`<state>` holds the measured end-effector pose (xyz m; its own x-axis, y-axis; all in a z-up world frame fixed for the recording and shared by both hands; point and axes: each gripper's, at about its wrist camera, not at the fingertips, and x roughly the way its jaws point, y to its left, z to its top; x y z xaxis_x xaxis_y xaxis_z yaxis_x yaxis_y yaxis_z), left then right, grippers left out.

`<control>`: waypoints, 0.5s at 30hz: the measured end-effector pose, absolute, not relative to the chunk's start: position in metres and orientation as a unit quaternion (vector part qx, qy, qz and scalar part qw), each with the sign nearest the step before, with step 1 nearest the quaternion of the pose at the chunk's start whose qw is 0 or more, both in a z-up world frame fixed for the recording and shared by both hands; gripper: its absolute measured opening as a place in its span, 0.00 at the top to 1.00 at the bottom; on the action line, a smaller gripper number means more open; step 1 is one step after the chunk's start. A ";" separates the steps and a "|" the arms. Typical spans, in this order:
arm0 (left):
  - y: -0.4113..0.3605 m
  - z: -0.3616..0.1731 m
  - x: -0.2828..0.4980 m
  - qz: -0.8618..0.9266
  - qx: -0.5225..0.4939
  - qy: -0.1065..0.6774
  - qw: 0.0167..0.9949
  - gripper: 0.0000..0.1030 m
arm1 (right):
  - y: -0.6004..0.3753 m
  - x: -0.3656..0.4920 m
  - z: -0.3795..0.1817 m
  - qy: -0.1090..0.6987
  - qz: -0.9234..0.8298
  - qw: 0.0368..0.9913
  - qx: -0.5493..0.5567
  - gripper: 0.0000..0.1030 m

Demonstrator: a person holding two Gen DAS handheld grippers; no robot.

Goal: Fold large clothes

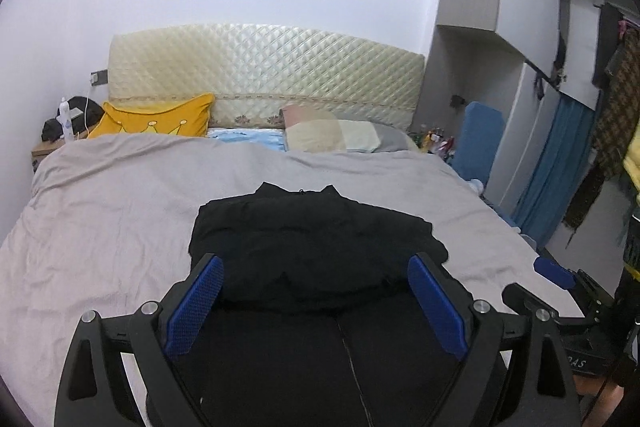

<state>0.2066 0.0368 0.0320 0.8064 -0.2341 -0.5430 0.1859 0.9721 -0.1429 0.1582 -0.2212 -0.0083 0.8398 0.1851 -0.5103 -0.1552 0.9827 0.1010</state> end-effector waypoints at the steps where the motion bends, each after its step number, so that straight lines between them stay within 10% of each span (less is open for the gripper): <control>1: 0.037 0.032 0.199 -0.108 -0.036 0.290 0.950 0.09 | -0.220 0.150 -0.009 0.267 0.091 0.959 0.028 0.06; 15: 0.076 -0.023 0.117 -0.110 -0.011 0.343 0.933 0.09 | -0.243 0.056 -0.063 0.300 0.096 0.949 0.008 0.03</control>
<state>0.1167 0.0762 -0.0233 0.7410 -0.2128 -0.6368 0.1974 0.9756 -0.0964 0.0559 -0.2427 -0.0634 0.8017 0.1875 -0.5675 -0.1777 0.9814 0.0732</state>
